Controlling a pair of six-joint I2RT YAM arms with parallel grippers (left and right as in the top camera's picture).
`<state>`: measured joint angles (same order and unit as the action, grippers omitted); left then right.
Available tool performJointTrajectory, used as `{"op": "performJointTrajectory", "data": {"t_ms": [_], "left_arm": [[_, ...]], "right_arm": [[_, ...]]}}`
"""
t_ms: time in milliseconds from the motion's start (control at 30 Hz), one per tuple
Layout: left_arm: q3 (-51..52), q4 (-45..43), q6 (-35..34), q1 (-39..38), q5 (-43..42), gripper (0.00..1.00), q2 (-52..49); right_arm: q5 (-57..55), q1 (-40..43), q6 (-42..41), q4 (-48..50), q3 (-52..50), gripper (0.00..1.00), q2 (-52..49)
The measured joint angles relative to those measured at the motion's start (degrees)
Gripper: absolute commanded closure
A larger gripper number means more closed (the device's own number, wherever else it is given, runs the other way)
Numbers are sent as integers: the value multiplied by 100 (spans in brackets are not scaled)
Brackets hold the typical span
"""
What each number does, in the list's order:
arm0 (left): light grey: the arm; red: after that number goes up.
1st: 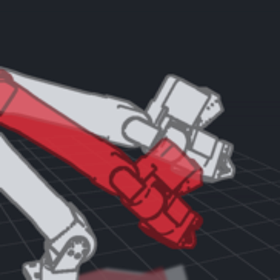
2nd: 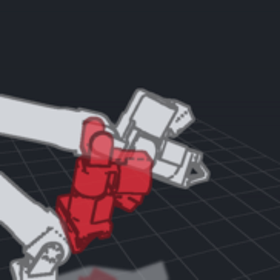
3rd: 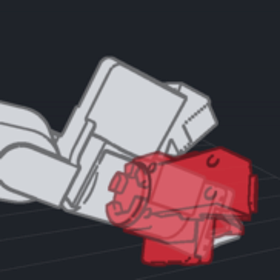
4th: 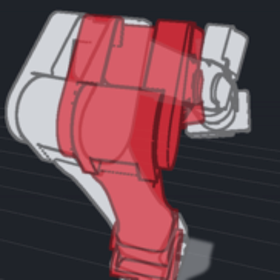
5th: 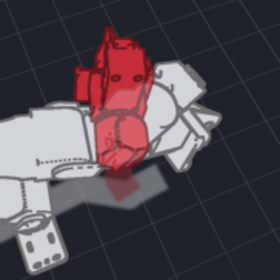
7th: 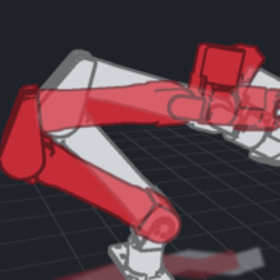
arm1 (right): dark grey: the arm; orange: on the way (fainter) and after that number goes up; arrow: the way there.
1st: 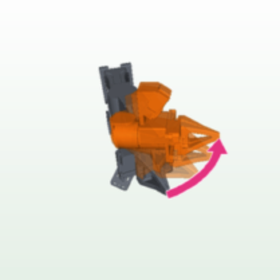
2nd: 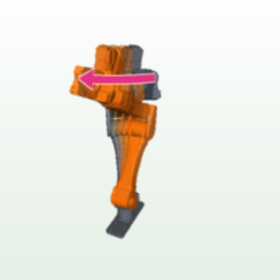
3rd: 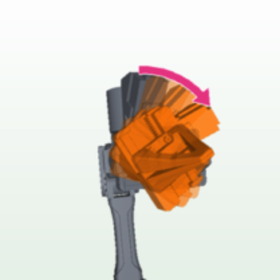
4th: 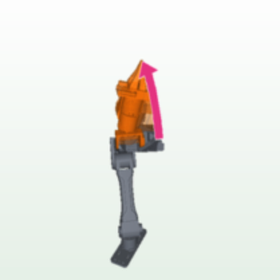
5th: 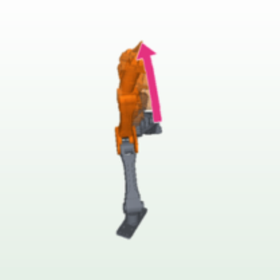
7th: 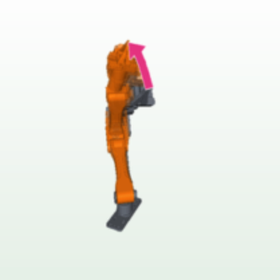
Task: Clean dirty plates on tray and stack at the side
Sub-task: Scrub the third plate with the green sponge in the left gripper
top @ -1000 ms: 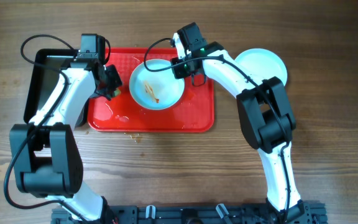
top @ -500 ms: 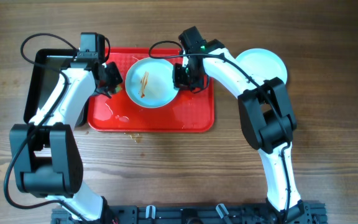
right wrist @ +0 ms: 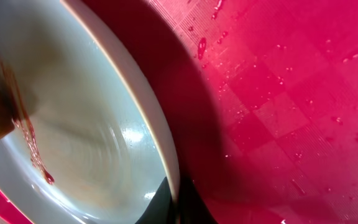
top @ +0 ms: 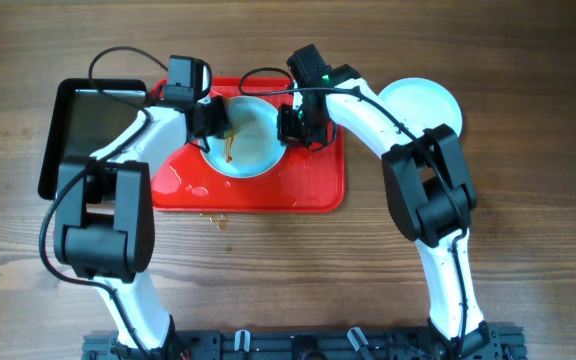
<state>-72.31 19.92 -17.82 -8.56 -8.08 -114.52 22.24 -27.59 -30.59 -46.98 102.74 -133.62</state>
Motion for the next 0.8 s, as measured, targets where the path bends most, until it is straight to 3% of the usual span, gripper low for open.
{"op": "performJointTrajectory", "data": {"t_ms": [133,233,433,567,700,800], "left_arm": [[-4,-667,339,-271,155,96,-262],[-142,-627,409,-271,155,96,-393],[-442,1062,431,-142,-177,96,-308],[-400,2367,754,37,-1506,96,-286],[-273,2662,1276,-79,-1812,96,-291],[-199,2496,1163,-87,-1593,96,-223]], "right_arm": [[-35,-22,-2,44,-4,96,0],[-50,-24,-4,94,-4,96,0],[-59,-39,42,68,-7,96,0],[-59,-44,46,68,-7,96,0],[-59,-44,66,70,-7,96,0],[-61,-44,66,70,-7,96,0]]}}
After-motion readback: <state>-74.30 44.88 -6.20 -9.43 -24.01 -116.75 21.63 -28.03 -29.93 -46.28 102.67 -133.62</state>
